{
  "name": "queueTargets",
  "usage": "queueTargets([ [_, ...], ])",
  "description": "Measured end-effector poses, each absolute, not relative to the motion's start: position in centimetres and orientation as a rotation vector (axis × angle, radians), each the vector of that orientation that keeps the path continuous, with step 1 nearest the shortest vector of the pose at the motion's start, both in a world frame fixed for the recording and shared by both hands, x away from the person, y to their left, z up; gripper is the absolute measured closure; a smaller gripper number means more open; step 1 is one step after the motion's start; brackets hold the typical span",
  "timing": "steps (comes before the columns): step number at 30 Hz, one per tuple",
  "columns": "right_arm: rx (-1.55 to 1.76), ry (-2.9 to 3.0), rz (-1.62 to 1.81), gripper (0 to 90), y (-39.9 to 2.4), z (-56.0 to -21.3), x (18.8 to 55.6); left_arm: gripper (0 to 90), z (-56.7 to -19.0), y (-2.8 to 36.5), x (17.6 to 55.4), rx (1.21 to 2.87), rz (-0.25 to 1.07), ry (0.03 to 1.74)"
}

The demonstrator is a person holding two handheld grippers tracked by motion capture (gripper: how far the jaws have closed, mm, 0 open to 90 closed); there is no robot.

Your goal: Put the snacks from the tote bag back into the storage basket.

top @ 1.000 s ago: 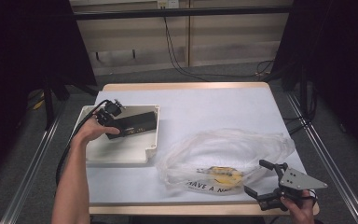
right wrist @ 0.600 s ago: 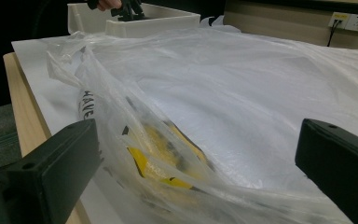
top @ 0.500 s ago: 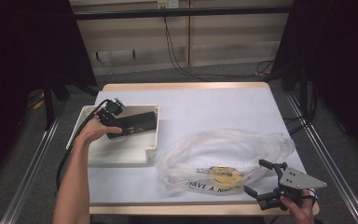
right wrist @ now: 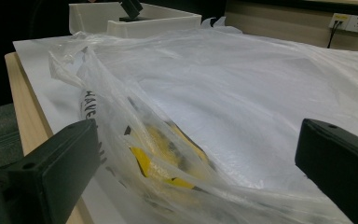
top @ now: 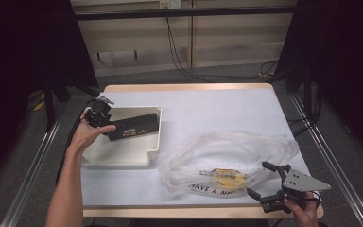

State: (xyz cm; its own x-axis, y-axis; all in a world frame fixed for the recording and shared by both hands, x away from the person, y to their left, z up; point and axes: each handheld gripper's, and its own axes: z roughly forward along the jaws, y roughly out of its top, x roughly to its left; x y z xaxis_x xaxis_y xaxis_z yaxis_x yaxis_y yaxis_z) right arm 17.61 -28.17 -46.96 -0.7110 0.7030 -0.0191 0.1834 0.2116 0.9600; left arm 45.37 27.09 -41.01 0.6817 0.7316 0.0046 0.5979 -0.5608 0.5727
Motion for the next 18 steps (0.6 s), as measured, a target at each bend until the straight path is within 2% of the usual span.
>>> queueTargets([
  [2,0.827,2.026,1.514,0.0,-28.2,-46.9,17.6,30.6,-40.6,27.4,44.7,2.337,0.346,0.998],
  [6,0.832,2.035,1.517,0.0,-28.3,-46.9,17.6,36.8,-40.5,27.7,43.5,2.294,0.314,1.009],
  [7,0.830,2.035,1.516,0.0,-28.3,-46.9,17.6,38.8,-40.5,27.6,43.1,2.297,0.355,1.012],
  [14,0.825,2.030,1.512,0.0,-28.2,-47.0,17.6,65.1,-40.6,27.5,41.2,2.321,0.342,0.955],
  [18,0.817,2.038,1.517,0.0,-28.1,-47.0,17.6,76.7,-41.6,27.4,40.8,2.352,0.344,0.950],
])
